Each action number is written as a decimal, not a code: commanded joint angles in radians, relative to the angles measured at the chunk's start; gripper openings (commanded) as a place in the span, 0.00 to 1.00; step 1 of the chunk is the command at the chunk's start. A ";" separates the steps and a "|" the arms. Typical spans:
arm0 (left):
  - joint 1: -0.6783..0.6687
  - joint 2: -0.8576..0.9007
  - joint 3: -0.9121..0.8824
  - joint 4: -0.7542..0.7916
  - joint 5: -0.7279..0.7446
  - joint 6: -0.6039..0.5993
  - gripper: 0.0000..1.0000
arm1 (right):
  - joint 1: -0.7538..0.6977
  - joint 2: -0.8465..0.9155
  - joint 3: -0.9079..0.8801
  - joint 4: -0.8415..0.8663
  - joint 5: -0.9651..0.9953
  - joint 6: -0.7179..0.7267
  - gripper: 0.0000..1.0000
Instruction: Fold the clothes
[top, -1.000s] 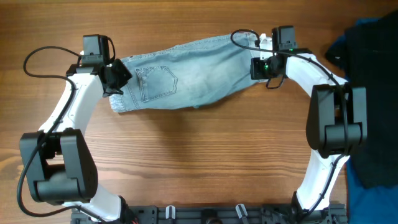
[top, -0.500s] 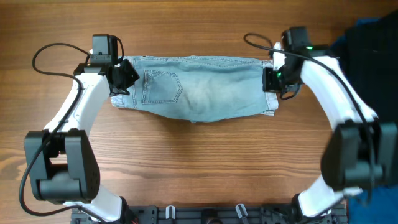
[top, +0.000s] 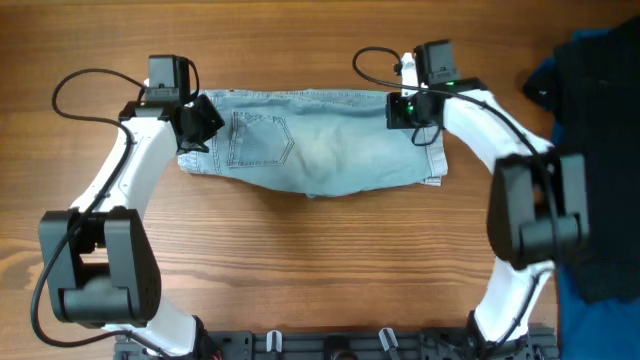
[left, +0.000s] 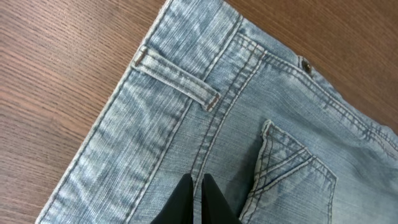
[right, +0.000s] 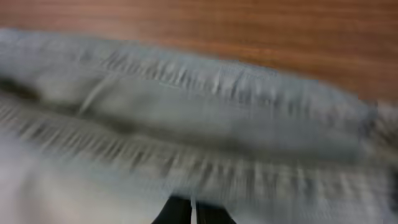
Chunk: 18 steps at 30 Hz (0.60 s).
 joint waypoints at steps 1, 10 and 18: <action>-0.001 0.006 -0.005 0.002 0.011 0.023 0.06 | 0.002 0.084 0.000 0.123 0.084 0.057 0.04; -0.001 0.006 -0.005 0.016 0.012 0.023 0.06 | 0.002 -0.016 0.002 0.237 0.023 0.081 0.09; -0.001 0.006 -0.005 0.017 0.012 0.023 0.05 | -0.018 0.032 0.000 0.057 0.396 0.078 0.07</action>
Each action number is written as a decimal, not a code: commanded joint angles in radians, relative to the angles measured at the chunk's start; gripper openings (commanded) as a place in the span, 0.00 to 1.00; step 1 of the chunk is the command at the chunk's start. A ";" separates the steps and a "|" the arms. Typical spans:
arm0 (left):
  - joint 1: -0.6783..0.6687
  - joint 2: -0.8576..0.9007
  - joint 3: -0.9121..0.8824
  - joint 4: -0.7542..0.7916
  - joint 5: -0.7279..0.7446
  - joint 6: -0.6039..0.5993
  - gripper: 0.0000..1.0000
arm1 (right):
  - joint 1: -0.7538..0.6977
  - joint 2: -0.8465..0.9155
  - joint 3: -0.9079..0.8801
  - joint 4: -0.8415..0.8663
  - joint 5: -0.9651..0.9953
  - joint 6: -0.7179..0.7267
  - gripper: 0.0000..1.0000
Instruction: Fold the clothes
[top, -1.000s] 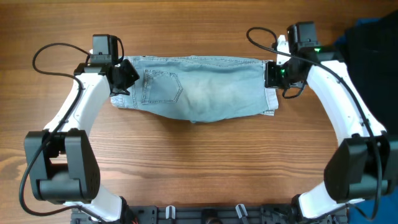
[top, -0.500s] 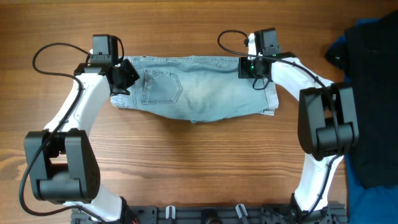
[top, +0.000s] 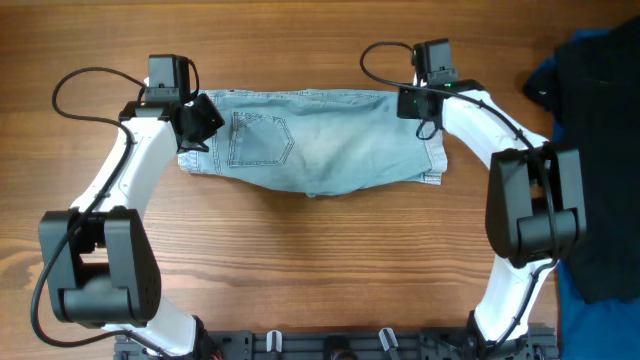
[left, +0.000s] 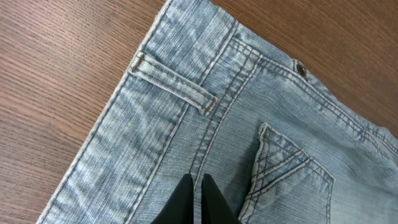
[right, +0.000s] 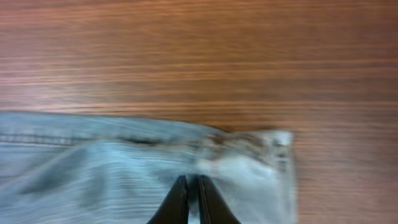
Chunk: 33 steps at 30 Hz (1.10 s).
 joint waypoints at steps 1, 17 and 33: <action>-0.001 0.008 -0.005 0.014 0.029 0.016 0.04 | -0.015 0.045 0.002 -0.010 0.086 0.013 0.07; -0.266 0.264 -0.005 0.398 0.207 -0.023 0.04 | -0.016 0.086 0.002 -0.017 0.039 0.045 0.07; -0.137 0.374 -0.002 0.663 0.063 -0.008 0.04 | -0.016 0.080 0.005 -0.013 0.034 -0.016 0.04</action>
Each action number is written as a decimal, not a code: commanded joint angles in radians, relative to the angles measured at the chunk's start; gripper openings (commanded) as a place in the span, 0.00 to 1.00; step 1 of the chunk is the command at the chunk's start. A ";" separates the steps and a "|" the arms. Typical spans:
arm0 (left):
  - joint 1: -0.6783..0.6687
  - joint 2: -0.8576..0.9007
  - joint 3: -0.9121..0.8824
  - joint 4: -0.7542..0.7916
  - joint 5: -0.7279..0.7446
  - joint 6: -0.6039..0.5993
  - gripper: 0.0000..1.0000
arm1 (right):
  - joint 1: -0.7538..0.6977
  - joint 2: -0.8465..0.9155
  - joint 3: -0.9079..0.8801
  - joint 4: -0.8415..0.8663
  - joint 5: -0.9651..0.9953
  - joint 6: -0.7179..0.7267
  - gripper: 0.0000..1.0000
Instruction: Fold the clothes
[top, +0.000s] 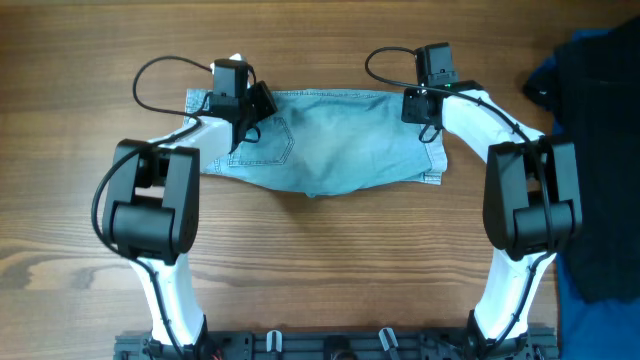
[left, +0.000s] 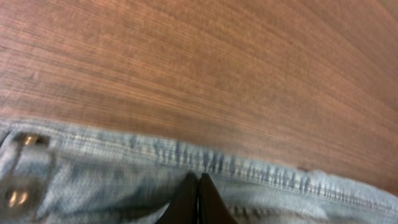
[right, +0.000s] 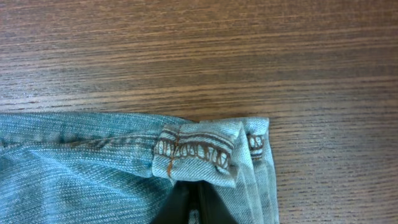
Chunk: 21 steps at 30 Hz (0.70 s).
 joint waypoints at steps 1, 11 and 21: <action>0.041 0.000 0.014 -0.011 -0.038 0.056 0.04 | -0.003 0.018 0.010 0.014 0.006 -0.071 0.04; 0.079 -0.282 0.040 -0.235 -0.097 0.081 0.04 | 0.027 -0.221 0.074 0.010 -0.507 -0.090 0.04; 0.153 -0.121 0.039 -0.345 -0.194 0.111 0.04 | 0.137 0.047 0.074 0.115 -0.491 -0.090 0.04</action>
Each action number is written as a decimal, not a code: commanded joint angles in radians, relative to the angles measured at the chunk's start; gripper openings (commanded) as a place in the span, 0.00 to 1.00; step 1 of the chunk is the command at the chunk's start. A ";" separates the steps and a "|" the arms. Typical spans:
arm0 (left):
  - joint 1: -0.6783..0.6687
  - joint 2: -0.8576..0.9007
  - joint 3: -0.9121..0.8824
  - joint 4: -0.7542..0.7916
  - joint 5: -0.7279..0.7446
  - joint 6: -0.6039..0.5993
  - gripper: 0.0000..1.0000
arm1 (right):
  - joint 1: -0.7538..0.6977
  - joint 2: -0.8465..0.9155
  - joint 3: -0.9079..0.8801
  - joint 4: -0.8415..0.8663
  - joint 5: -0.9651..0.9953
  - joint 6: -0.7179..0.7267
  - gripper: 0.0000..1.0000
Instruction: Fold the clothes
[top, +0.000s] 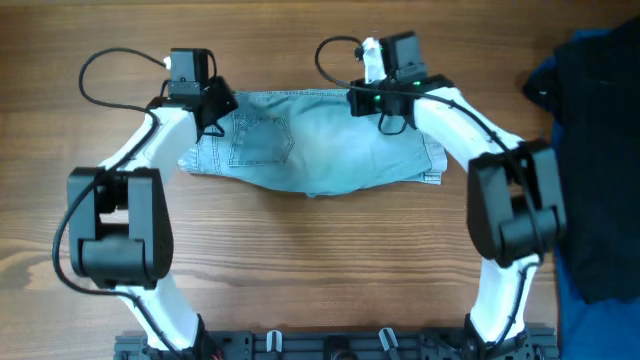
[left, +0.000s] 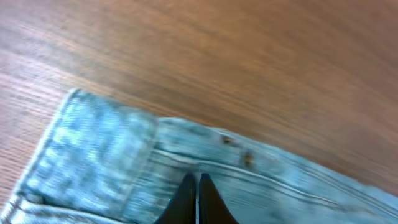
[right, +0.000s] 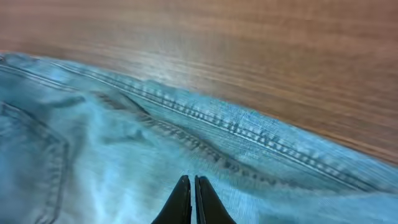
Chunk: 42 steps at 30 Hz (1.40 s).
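Observation:
Light blue denim shorts (top: 320, 145) lie flat across the far middle of the wooden table (top: 320, 260), back pocket (top: 262, 140) up. My left gripper (top: 216, 108) is shut, its tips (left: 198, 182) low over the waistband (left: 106, 155) at the far left corner. My right gripper (top: 366, 103) is also shut. In its wrist view the tips (right: 189, 182) sit on the denim (right: 112, 149) just below the stitched far seam (right: 249, 134). No fabric shows between either pair of fingers.
A heap of dark blue and black clothes (top: 595, 150) fills the right edge of the table. The arms' base rail (top: 330, 345) runs along the near edge. Bare wood lies in front of the shorts.
My left gripper has moved left along the far edge, from beside the pocket to the waistband corner. My right gripper has moved left from the right hem corner toward the middle of the far edge.
Both grippers were shut throughout. First the left was over the waistband's left end and the right near the far right hem. The right then reached the hem corner. Later the left was at the far edge by the pocket. Now both sit further left.

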 joint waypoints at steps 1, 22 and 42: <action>0.043 0.063 -0.005 0.000 -0.045 0.027 0.04 | -0.002 0.080 -0.004 0.021 0.032 -0.018 0.05; 0.104 -0.242 -0.002 -0.366 0.013 0.010 0.40 | -0.011 -0.149 0.000 -0.417 0.206 -0.003 0.04; 0.189 -0.180 -0.005 -0.544 -0.022 0.183 0.97 | -0.030 -0.140 -0.290 -0.423 0.402 0.143 0.04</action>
